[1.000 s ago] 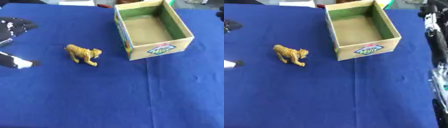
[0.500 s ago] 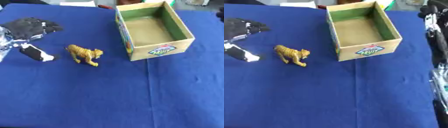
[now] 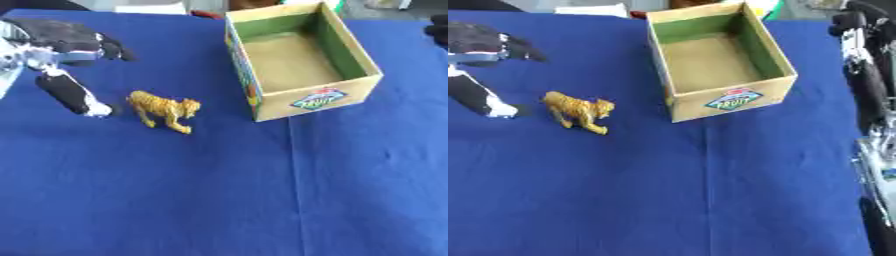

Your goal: Pick up objects on the table and place them in the box.

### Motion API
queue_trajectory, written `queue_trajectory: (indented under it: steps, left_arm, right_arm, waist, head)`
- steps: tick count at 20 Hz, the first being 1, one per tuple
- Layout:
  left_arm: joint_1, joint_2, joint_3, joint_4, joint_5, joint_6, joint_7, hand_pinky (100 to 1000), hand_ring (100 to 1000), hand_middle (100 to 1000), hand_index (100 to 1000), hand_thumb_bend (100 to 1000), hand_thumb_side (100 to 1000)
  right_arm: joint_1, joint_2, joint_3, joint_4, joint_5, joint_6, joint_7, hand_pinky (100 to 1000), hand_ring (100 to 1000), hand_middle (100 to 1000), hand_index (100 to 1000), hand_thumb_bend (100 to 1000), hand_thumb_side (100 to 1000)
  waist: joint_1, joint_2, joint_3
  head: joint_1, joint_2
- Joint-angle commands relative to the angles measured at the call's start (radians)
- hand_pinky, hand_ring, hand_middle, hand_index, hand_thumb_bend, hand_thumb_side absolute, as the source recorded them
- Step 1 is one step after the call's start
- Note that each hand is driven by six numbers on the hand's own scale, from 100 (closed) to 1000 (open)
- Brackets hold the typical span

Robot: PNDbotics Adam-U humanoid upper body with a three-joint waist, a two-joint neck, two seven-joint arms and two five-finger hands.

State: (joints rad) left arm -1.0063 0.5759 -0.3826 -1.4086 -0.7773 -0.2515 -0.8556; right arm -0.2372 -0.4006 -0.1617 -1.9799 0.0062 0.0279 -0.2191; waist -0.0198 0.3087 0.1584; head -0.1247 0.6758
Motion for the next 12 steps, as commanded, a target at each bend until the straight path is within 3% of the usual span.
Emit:
queue_trajectory:
  steps: [1, 7, 12]
  left_arm:
    - [-0.029, 0.017, 0.001, 0.002, 0.025, -0.067, -0.051, 726, 867, 891, 989, 423, 535]
    - [-0.028, 0.007, -0.009, 0.017, 0.044, -0.083, -0.051, 741, 871, 904, 1000, 443, 515]
    - [-0.018, 0.004, -0.048, 0.046, 0.108, -0.122, -0.051, 756, 875, 905, 1000, 393, 470]
  right_arm:
    - [-0.007, -0.016, -0.001, -0.02, -0.005, 0.0, 0.005, 895, 780, 720, 854, 100, 709]
    - [-0.007, -0.014, 0.0, -0.02, -0.006, 0.001, 0.007, 896, 780, 720, 854, 100, 707]
    - [-0.006, -0.013, 0.002, -0.02, -0.007, 0.001, 0.01, 896, 780, 719, 855, 100, 705]
  waist:
    - [0.003, -0.02, -0.001]
    - [0.003, -0.02, -0.004]
    - [0.004, -0.02, -0.006]
  head:
    - [0.002, -0.009]
    - [0.005, -0.01]
    - [0.005, -0.009]
